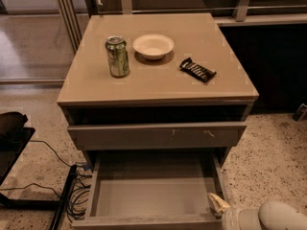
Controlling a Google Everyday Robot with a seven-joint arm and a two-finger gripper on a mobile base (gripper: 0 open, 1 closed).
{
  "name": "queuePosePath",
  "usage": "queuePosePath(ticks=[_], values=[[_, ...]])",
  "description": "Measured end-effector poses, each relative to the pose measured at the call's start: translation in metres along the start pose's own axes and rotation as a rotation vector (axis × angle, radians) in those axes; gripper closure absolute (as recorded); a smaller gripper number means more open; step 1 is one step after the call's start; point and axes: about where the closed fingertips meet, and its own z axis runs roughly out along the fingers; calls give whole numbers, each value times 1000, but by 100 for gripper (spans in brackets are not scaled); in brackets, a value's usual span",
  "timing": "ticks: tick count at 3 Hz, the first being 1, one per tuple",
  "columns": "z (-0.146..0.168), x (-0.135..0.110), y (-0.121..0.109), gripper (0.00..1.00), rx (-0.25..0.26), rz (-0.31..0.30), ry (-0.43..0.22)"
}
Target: Open middle drawer
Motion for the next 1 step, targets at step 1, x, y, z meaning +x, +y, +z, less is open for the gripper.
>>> queuePosePath(ticks=[1], values=[[0, 0, 0, 0, 0, 0, 0]])
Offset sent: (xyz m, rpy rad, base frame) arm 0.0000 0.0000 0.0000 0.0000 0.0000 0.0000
